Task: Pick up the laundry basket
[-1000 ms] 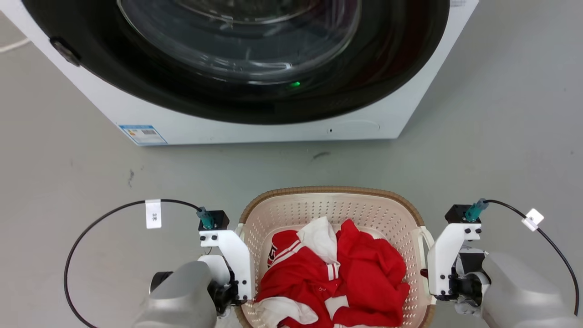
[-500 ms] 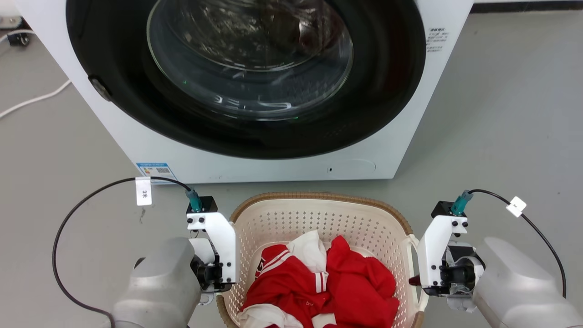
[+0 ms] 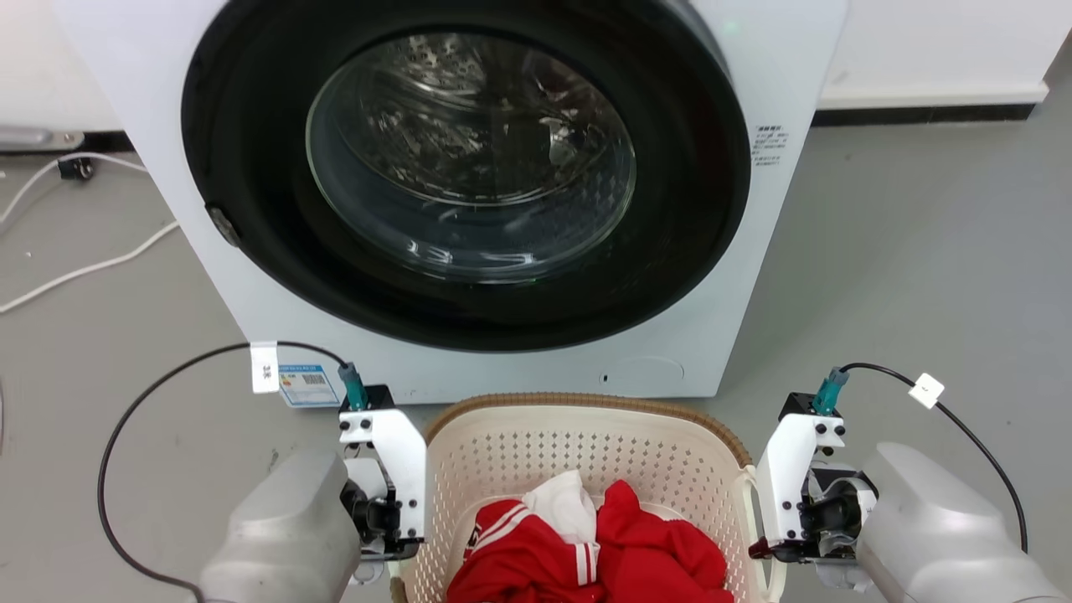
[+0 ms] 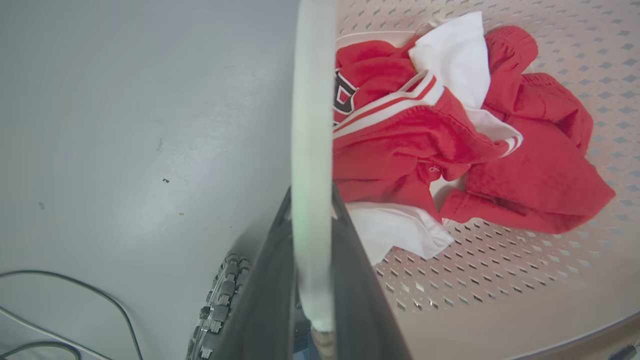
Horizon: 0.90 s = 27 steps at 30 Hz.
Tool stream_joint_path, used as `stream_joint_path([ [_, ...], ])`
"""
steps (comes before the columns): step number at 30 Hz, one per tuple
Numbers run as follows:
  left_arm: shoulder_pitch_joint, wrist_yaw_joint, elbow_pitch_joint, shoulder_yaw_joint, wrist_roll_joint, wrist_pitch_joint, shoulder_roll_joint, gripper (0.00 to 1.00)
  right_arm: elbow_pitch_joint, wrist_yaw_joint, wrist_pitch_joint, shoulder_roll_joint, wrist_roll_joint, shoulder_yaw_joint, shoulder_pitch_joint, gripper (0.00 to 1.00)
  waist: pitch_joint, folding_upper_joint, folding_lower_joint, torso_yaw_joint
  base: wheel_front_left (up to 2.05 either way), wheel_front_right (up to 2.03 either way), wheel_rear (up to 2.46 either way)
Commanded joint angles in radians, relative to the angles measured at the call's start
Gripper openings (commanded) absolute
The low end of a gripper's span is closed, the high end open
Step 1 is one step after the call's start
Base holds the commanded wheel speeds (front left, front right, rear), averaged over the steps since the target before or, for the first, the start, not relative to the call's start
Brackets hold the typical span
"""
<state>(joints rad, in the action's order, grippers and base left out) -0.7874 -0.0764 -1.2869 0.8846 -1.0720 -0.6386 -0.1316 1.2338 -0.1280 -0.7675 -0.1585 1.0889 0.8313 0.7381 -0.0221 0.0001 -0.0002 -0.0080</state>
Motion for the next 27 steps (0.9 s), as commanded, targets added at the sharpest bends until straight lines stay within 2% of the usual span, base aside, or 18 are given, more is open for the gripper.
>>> stream_joint_path([
  [1,0.010,-0.001,0.000,-0.003,-0.009,-0.002,-0.005,0.00,0.003,-0.005,0.009,0.008,-0.007,0.005,0.006,0.00,0.021,-0.0001,0.0002,-0.001,0.00,0.00,0.00],
  [15,0.046,0.005,-0.001,-0.010,-0.020,0.045,-0.003,0.00,0.027,-0.005,0.058,0.027,-0.008,0.011,-0.011,0.00,0.072,-0.0001,0.0002,-0.001,0.00,0.00,0.00],
  [27,0.076,0.013,-0.001,-0.014,-0.033,0.038,0.006,0.00,0.036,-0.005,0.086,0.046,-0.005,0.013,-0.016,0.00,0.094,-0.0001,0.0002,0.002,0.00,0.00,0.00],
])
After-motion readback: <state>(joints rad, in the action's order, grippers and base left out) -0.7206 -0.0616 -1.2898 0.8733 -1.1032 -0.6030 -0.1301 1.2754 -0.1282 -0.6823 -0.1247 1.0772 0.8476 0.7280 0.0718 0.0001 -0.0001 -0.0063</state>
